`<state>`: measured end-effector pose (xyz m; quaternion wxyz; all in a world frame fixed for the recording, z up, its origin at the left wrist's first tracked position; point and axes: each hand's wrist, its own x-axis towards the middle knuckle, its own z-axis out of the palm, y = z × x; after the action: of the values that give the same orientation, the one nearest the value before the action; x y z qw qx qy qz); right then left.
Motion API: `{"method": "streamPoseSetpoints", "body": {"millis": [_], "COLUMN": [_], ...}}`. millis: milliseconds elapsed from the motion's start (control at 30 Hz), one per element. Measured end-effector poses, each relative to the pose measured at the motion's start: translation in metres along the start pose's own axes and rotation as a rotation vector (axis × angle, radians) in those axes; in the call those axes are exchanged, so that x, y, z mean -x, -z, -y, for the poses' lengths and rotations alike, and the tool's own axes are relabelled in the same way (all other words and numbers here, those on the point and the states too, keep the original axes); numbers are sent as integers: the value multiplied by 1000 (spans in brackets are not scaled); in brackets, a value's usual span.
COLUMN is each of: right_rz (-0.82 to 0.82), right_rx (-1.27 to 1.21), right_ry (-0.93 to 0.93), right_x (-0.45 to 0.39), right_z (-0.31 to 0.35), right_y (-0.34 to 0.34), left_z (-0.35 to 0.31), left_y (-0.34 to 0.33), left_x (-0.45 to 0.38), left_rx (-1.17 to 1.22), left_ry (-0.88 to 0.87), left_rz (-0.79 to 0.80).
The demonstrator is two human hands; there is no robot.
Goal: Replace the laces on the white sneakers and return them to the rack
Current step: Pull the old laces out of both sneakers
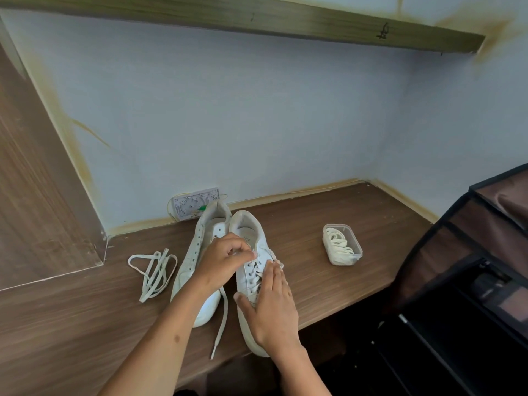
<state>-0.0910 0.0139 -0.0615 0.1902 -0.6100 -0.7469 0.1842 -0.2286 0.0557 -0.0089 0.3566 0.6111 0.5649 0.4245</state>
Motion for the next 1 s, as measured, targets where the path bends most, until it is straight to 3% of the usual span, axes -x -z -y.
{"method": "streamPoseSetpoints", "body": {"millis": [167,400,700,867,1000], "right_rz": [-6,-9,-1,-12,-10], "right_rx": [-6,-10,-37,-50,-31], "right_ry": [5,-1,-2,-2,9], "right_x": [-1,-1,-2,-3,-6], "right_z": [-1,-2,-1,-2,-1], "right_y": [0,-2,-1,0,-1], "left_z": [-3,-6,-15,-37,-37], "left_y": [3,5,-6,5,19], "left_x": [0,8,1,14,18], "left_rx": [-25,161,-109,281,239], "left_ry": [53,100,188,166,259], "left_rz": [32,77,-14,-104,-71]}}
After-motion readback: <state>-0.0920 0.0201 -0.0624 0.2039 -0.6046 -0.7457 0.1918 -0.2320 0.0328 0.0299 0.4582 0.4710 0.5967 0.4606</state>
